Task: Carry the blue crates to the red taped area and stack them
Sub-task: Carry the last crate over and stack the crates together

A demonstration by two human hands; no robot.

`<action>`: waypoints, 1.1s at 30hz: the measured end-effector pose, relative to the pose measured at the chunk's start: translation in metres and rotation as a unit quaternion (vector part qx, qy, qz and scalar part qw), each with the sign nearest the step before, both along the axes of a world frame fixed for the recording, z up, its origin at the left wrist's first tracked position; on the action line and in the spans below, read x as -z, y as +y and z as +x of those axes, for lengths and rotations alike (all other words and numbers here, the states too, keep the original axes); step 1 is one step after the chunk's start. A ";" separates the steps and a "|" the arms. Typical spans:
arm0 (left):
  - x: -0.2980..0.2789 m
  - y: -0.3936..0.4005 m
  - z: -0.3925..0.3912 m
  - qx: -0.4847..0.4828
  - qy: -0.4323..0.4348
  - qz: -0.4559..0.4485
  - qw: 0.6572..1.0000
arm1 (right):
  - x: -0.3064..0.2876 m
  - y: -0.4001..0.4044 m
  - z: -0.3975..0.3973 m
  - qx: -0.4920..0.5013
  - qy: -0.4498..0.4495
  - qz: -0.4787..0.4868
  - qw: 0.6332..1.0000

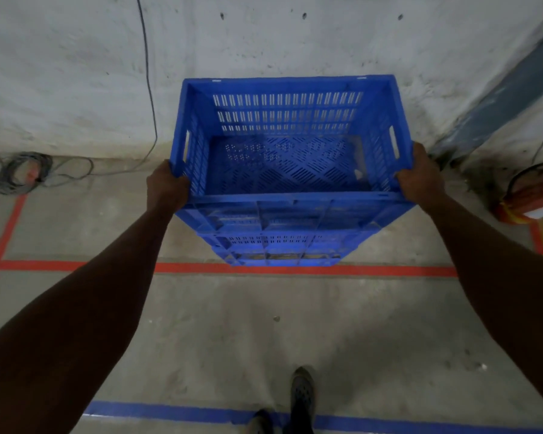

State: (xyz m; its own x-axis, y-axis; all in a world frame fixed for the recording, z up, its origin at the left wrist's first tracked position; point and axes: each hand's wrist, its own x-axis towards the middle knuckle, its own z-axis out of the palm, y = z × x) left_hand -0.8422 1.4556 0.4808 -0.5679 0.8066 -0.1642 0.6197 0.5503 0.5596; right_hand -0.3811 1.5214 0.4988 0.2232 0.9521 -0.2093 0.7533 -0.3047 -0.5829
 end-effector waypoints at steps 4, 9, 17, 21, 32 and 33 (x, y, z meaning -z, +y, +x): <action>-0.005 -0.007 -0.010 -0.003 -0.005 -0.011 1.000 | -0.005 -0.009 -0.013 0.005 0.021 0.015 1.000; -0.015 -0.003 -0.011 0.004 -0.007 -0.003 1.000 | 0.000 -0.028 -0.010 0.008 0.013 0.013 1.000; -0.015 0.000 -0.026 -0.015 -0.017 -0.026 0.999 | -0.002 -0.037 -0.029 0.005 0.021 0.025 0.999; -0.011 -0.006 -0.001 -0.006 -0.006 -0.002 1.000 | -0.002 -0.023 -0.002 0.015 0.015 0.006 1.000; -0.012 -0.009 -0.001 0.011 0.001 -0.009 1.000 | 0.005 -0.027 0.002 0.033 0.023 -0.001 0.999; -0.010 -0.012 -0.001 0.004 -0.002 -0.005 1.000 | 0.004 -0.025 -0.001 0.026 0.021 0.007 0.999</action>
State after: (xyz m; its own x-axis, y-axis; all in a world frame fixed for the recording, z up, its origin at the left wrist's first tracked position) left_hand -0.8431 1.4433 0.4906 -0.5603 0.8097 -0.1745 0.6226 0.5507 0.5560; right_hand -0.3818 1.4966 0.4943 0.2645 0.9422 -0.2057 0.7106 -0.3346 -0.6189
